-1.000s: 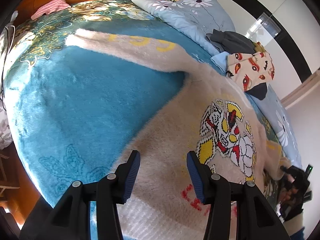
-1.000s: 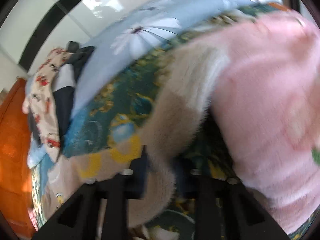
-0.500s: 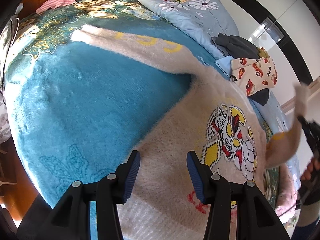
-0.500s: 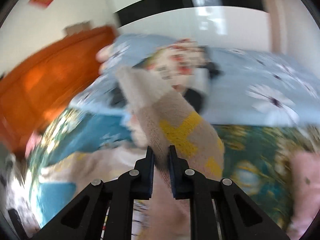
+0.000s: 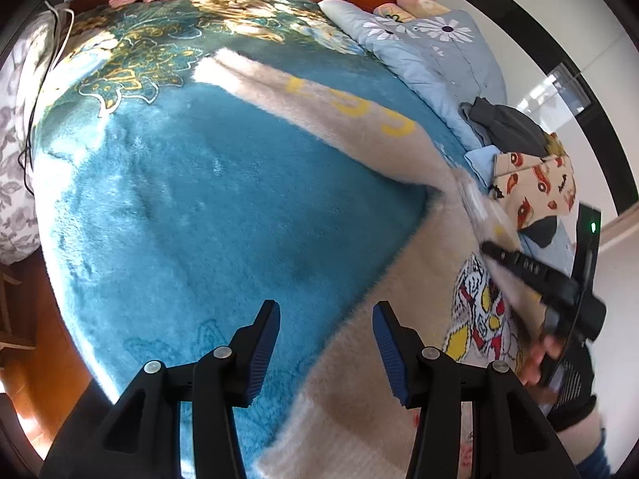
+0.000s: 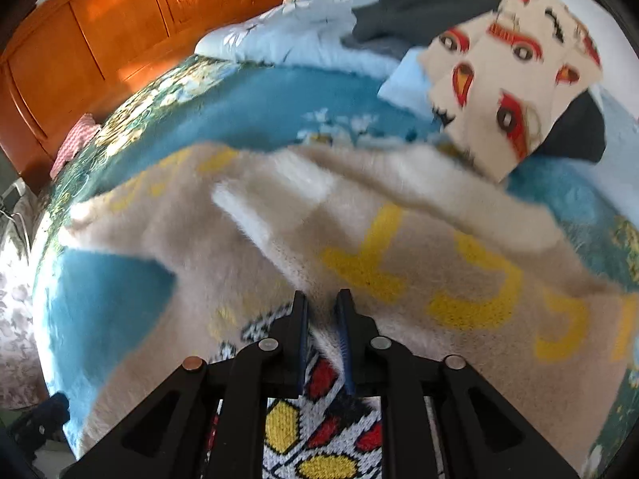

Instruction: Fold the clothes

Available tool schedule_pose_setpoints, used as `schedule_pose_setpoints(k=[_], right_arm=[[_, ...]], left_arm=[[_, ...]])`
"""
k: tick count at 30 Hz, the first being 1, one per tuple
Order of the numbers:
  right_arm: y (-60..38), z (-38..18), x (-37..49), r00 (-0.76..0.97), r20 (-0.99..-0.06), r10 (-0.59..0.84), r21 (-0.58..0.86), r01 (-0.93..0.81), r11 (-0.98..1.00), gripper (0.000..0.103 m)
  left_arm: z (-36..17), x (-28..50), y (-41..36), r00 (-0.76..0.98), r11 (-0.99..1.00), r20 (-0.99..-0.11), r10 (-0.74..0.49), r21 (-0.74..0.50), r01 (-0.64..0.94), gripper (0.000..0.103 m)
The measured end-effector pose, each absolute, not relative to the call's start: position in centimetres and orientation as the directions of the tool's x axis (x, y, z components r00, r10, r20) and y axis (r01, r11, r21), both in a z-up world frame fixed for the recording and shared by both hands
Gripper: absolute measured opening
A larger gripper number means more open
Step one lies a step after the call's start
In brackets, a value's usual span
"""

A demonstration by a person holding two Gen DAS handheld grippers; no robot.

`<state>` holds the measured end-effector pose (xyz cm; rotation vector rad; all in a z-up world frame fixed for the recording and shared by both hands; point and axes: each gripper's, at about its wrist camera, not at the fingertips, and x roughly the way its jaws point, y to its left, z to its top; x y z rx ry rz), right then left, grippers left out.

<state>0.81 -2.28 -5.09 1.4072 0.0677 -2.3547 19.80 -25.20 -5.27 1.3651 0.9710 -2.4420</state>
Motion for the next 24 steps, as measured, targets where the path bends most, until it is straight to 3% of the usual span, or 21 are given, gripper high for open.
schedule_pose_setpoints(k=[4,7,11,14,18,24], right_arm=[[-1.6,-4.6,1.3,-0.308,-0.829,-0.467,0.305,0.451,-0.839,0.041],[0.8,-3.0,1.8,-0.263,-0.778,-0.57,0.4,0.491,-0.774,0.041],[7.4,-0.6,1.6,-0.423,-0.757,-0.498,0.35,0.381,-0.856,0.041],[12.5,-0.2,1.7,-0.504,-0.782,-0.367,0.277,0.247,-0.929,0.041],[16.2,-2.1,2.1,-0.489,-0.824,-0.287,0.216,0.197,-0.956,0.041],[17.9,-5.1,2.1,-0.445,-0.835,-0.322,0.294,0.134,-0.946,0.041]], left_arm=[[-4.8,17.8,-24.2,-0.561,-0.786,-0.81,0.17,-0.455,0.419,0.052],[-3.5,15.2,-22.5,-0.571,-0.82,-0.798,0.193,-0.451,0.352,0.052],[-1.9,11.3,-20.0,-0.588,-0.855,-0.776,0.228,-0.448,0.26,0.052],[-1.3,9.2,-19.1,-0.599,-0.864,-0.765,0.236,-0.448,0.231,0.052],[-2.9,8.5,-21.6,-0.593,-0.805,-0.776,0.214,-0.484,0.342,0.052],[-4.9,9.4,-29.2,-0.566,-0.692,-0.819,0.091,-0.461,0.556,0.052]])
